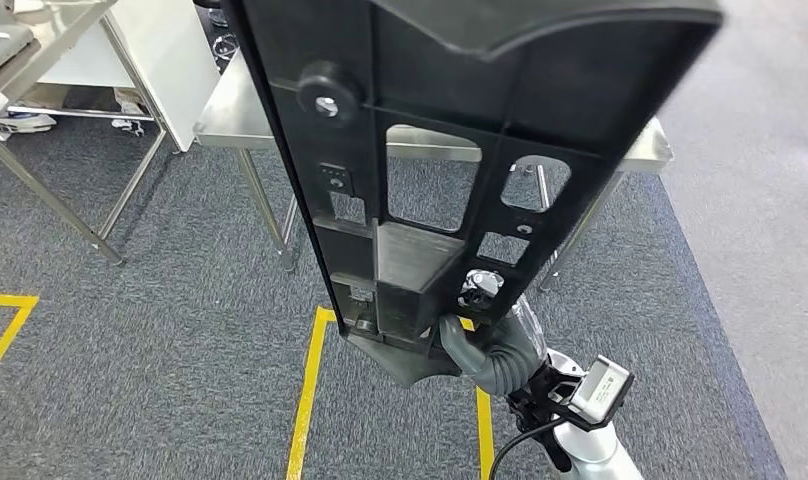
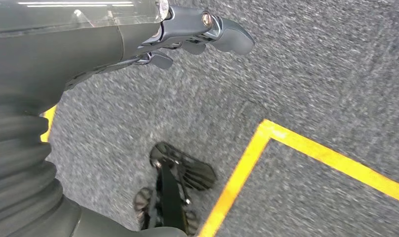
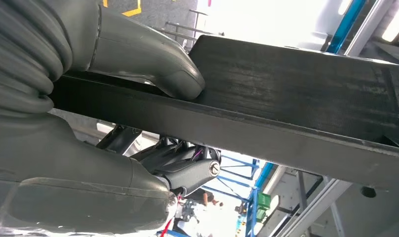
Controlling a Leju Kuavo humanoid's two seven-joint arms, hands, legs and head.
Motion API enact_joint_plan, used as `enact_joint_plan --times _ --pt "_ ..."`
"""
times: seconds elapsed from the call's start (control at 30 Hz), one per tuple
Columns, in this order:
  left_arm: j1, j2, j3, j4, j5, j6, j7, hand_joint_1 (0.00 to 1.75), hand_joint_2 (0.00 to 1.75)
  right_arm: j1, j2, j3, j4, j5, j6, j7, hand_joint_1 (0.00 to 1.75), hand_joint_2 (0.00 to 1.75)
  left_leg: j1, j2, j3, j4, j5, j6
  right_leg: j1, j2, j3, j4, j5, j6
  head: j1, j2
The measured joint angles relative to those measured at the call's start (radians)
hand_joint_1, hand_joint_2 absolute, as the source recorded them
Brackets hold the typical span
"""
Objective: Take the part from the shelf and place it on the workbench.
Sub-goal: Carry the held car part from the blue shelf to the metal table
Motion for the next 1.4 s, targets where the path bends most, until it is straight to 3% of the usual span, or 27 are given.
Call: enact_joint_plan --times 0.03,0.1,0.23,0.3,0.37,0.4,0.43,0.47,0.53,0.57,0.6,0.7,0.77,0.9,0.93,0.97,1.03,1.1,1.2,1.27,1.4 --pt "-0.001 -0.001 0.000 0.000 0.000 0.000 0.000 0.00 1.75 -0.004 0.000 0.000 0.002 0.000 0.001 0.001 1.75 1.75 -0.001 0.000 0.007 0.001 -0.007 -0.004 0.002 -0.002 0.023 -0.066 0.032 -0.004 0.000 0.000" --pt "-0.002 -0.003 0.002 0.000 0.001 0.001 0.000 0.00 1.75 -0.011 0.001 0.000 0.006 0.000 0.002 0.003 1.75 1.75 -0.002 0.001 0.015 -0.001 -0.018 -0.015 0.008 -0.005 0.050 -0.141 0.048 -0.016 -0.001 0.000" --pt "-0.005 -0.004 0.009 0.000 0.003 0.001 -0.001 0.00 1.75 -0.016 0.004 0.000 0.013 0.000 0.005 0.004 1.75 1.75 0.000 0.002 0.019 0.040 -0.025 -0.041 0.007 -0.005 0.079 -0.155 0.047 -0.044 -0.007 0.000" --pt "-0.008 -0.004 0.013 0.000 0.003 0.002 -0.001 0.00 1.75 -0.019 0.008 0.000 0.016 0.000 0.007 0.004 1.75 1.75 0.003 0.003 -0.031 0.133 -0.058 -0.046 0.007 -0.006 0.096 -0.159 0.040 -0.052 -0.013 0.000" --pt "-0.007 -0.004 0.017 0.000 0.003 0.006 -0.002 0.00 1.75 -0.019 0.010 0.000 0.020 -0.001 0.010 0.006 1.75 1.75 0.005 0.003 -0.116 0.258 -0.110 -0.052 0.008 -0.005 0.103 -0.158 0.029 -0.057 -0.018 0.000" --pt "-0.005 -0.005 0.018 0.000 0.003 0.008 -0.002 0.00 1.75 -0.017 0.010 0.000 0.023 -0.001 0.009 0.009 1.75 1.75 0.006 0.003 -0.148 0.292 -0.124 -0.054 0.009 -0.003 0.108 -0.158 0.023 -0.058 -0.018 0.000" --pt "-0.003 -0.005 0.018 0.000 0.003 0.010 -0.002 0.00 1.75 -0.015 0.010 0.000 0.025 0.000 0.009 0.011 1.75 1.75 0.007 0.003 -0.163 0.293 -0.119 -0.056 0.010 -0.002 0.114 -0.158 0.017 -0.057 -0.019 0.000" --pt "-0.001 -0.005 0.018 0.000 0.003 0.011 -0.002 0.00 1.75 -0.013 0.010 0.000 0.026 0.000 0.009 0.013 1.75 1.75 0.007 0.003 -0.158 0.257 -0.092 -0.056 0.010 -0.001 0.123 -0.158 0.010 -0.055 -0.020 0.000" --pt "0.001 -0.005 0.019 0.000 0.003 0.012 -0.002 0.00 1.75 -0.013 0.010 0.000 0.028 -0.001 0.016 0.018 1.75 1.75 0.007 0.004 -0.117 0.124 -0.001 -0.051 0.010 0.000 0.145 -0.158 -0.006 -0.049 -0.020 0.000" --pt "0.001 -0.005 0.019 0.000 0.002 0.012 -0.003 0.00 1.75 -0.014 0.010 0.000 0.029 -0.003 0.023 0.024 1.75 1.75 0.004 0.005 -0.100 0.071 0.023 -0.045 0.011 0.000 0.153 -0.158 -0.013 -0.044 -0.019 0.000" --pt "0.001 -0.005 0.020 0.000 0.001 0.013 -0.004 0.00 1.75 -0.016 0.010 0.000 0.030 -0.007 0.031 0.034 1.75 1.75 0.001 0.006 -0.088 0.040 0.037 -0.037 0.011 0.001 0.158 -0.160 -0.019 -0.038 -0.020 0.000" --pt "0.002 -0.006 0.020 0.000 -0.001 0.013 -0.005 0.00 1.75 -0.022 0.010 0.001 0.032 -0.019 0.048 0.078 1.75 1.75 -0.002 0.004 -0.073 0.024 0.039 -0.011 0.013 0.002 0.165 -0.150 -0.024 -0.017 -0.019 0.000" --pt "0.002 -0.006 0.020 0.000 -0.004 0.013 -0.006 0.00 1.75 -0.030 0.010 0.002 0.032 -0.024 0.052 0.101 1.75 1.75 0.002 0.002 -0.059 0.018 0.037 0.000 0.011 0.001 0.142 -0.093 -0.037 -0.007 -0.017 0.000" --pt "0.000 -0.006 0.020 0.000 -0.014 0.012 -0.007 0.00 1.75 -0.033 0.008 0.002 0.032 -0.019 0.042 0.117 1.75 1.75 0.001 0.001 -0.039 0.017 0.017 0.010 0.008 0.001 -0.013 0.132 -0.127 0.005 -0.015 0.000" --pt "0.001 -0.006 0.020 0.000 -0.016 0.011 -0.006 0.00 1.75 -0.032 0.007 0.002 0.032 -0.017 0.039 0.117 1.75 1.75 0.000 0.001 -0.031 0.017 0.010 0.010 0.009 0.001 -0.034 0.144 -0.126 0.004 -0.015 0.000" --pt "0.002 -0.006 0.020 0.000 -0.017 0.010 -0.006 0.00 1.75 -0.032 0.006 0.002 0.032 -0.016 0.037 0.117 1.75 1.75 -0.002 0.000 -0.020 0.017 0.002 0.009 0.010 0.001 -0.037 0.116 -0.102 0.002 -0.014 0.000" --pt "0.002 -0.008 0.020 0.000 -0.018 0.010 -0.006 0.00 1.75 -0.031 0.004 0.002 0.032 -0.017 0.036 0.117 1.75 1.75 -0.004 0.000 0.001 0.016 -0.015 0.006 0.015 0.000 -0.004 -0.016 -0.004 -0.013 -0.014 0.000" --pt "0.001 -0.012 0.020 0.000 -0.018 0.010 -0.006 0.00 1.75 -0.030 0.003 0.002 0.032 -0.018 0.036 0.117 1.75 1.75 -0.005 -0.001 0.014 0.014 -0.029 -0.002 0.025 -0.002 0.024 -0.119 0.058 -0.030 -0.016 0.000" --pt "-0.001 -0.014 0.020 0.000 -0.018 0.010 -0.005 0.00 1.75 -0.028 0.003 0.001 0.032 -0.016 0.038 0.117 1.75 1.75 -0.005 0.001 0.024 0.022 -0.034 -0.022 0.028 -0.002 0.039 -0.151 0.065 -0.048 -0.018 0.000" --pt "-0.003 -0.014 0.020 0.000 -0.019 0.010 -0.004 0.00 1.75 -0.029 0.003 0.001 0.031 -0.005 0.039 0.116 1.75 1.75 -0.004 0.002 0.011 0.067 -0.042 -0.031 0.022 -0.002 0.063 -0.161 0.062 -0.057 -0.020 0.000" --pt "-0.005 -0.014 0.021 0.000 -0.022 0.010 -0.001 0.00 1.75 -0.031 0.004 0.001 0.031 0.034 0.038 0.117 1.75 1.75 0.005 0.002 -0.127 0.280 -0.126 -0.050 0.020 -0.002 0.097 -0.165 0.037 -0.062 -0.024 0.000"
